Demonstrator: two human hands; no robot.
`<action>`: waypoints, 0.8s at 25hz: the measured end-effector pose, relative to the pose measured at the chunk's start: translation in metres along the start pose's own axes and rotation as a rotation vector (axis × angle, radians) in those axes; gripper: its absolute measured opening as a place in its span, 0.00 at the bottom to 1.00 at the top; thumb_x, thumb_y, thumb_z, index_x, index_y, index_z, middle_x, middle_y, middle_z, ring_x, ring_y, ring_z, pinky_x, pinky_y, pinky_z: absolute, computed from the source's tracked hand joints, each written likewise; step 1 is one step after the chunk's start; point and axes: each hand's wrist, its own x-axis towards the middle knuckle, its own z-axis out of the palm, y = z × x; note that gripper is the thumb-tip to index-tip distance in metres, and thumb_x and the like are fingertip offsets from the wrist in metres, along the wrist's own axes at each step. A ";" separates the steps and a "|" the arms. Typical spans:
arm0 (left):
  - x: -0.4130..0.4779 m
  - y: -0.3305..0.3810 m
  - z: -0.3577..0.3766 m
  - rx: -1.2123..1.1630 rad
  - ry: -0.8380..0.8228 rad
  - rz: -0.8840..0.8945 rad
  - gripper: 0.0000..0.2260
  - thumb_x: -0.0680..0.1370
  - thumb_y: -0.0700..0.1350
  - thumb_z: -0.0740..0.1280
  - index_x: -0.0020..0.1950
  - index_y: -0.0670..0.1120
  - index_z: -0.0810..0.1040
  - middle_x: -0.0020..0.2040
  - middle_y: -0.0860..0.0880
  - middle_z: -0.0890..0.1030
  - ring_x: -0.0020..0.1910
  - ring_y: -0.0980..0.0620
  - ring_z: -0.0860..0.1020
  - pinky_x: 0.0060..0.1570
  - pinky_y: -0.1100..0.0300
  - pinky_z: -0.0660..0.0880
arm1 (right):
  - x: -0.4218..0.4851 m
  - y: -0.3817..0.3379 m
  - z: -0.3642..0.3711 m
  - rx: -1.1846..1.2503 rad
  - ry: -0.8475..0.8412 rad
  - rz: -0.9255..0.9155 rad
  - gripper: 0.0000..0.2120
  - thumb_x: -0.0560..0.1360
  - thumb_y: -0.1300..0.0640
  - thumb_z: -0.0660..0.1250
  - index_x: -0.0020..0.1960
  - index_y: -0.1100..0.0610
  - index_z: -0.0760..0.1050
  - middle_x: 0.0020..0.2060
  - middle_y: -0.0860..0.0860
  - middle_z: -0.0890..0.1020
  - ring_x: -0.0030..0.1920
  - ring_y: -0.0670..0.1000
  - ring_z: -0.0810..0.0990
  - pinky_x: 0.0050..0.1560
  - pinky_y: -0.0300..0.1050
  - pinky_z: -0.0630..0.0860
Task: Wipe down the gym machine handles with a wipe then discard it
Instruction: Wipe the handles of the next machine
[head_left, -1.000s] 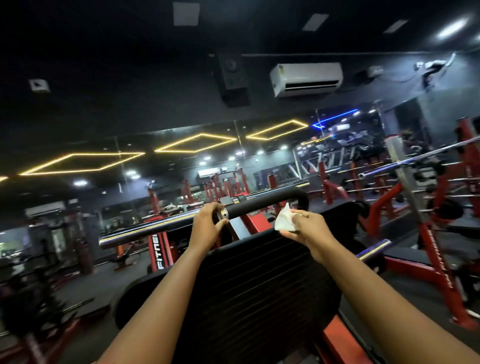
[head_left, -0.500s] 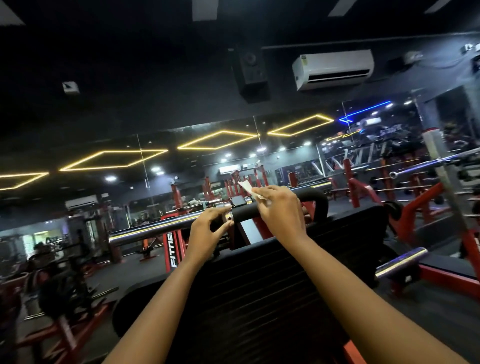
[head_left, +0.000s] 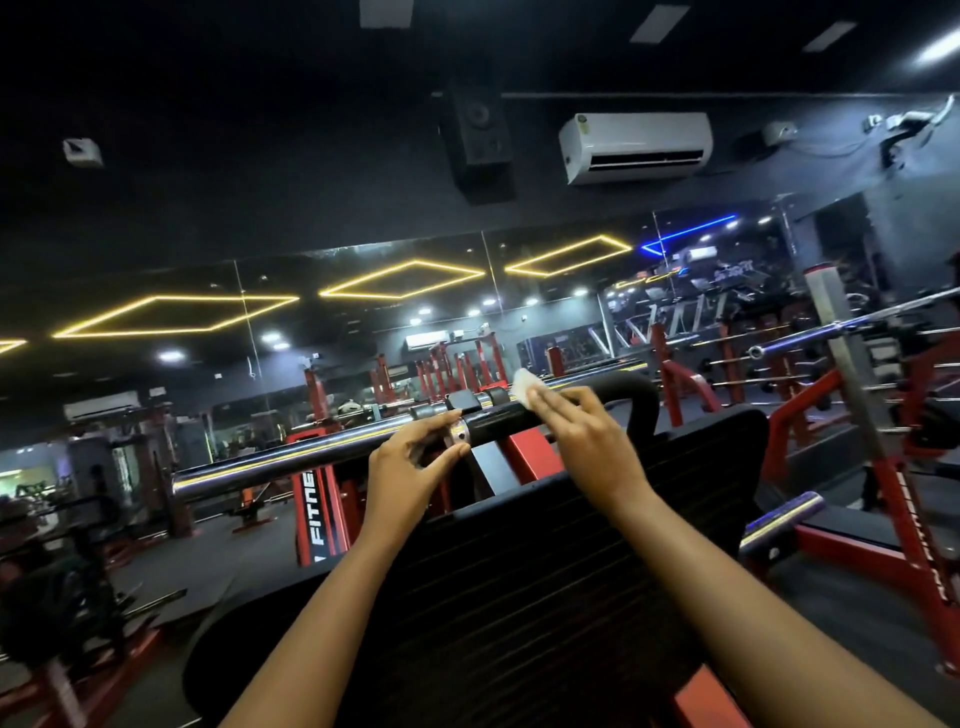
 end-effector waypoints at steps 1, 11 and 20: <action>0.000 0.000 -0.001 -0.013 -0.003 -0.004 0.15 0.70 0.40 0.73 0.54 0.53 0.79 0.52 0.50 0.83 0.53 0.56 0.81 0.58 0.59 0.75 | -0.001 0.010 -0.003 0.013 -0.017 0.104 0.25 0.60 0.74 0.72 0.56 0.64 0.78 0.50 0.54 0.84 0.45 0.54 0.76 0.37 0.43 0.81; 0.003 0.002 -0.003 0.062 -0.032 0.036 0.15 0.69 0.40 0.74 0.54 0.50 0.80 0.50 0.54 0.83 0.50 0.59 0.81 0.56 0.63 0.76 | 0.033 -0.035 -0.010 0.083 -0.134 -0.095 0.16 0.70 0.63 0.56 0.49 0.58 0.81 0.44 0.51 0.84 0.44 0.52 0.81 0.44 0.43 0.77; 0.004 0.004 -0.006 0.209 -0.051 0.122 0.15 0.70 0.41 0.74 0.55 0.52 0.79 0.49 0.58 0.81 0.49 0.65 0.79 0.53 0.71 0.74 | 0.054 -0.045 -0.013 0.193 -0.326 -0.163 0.17 0.75 0.68 0.56 0.62 0.63 0.72 0.57 0.58 0.79 0.58 0.56 0.75 0.62 0.48 0.72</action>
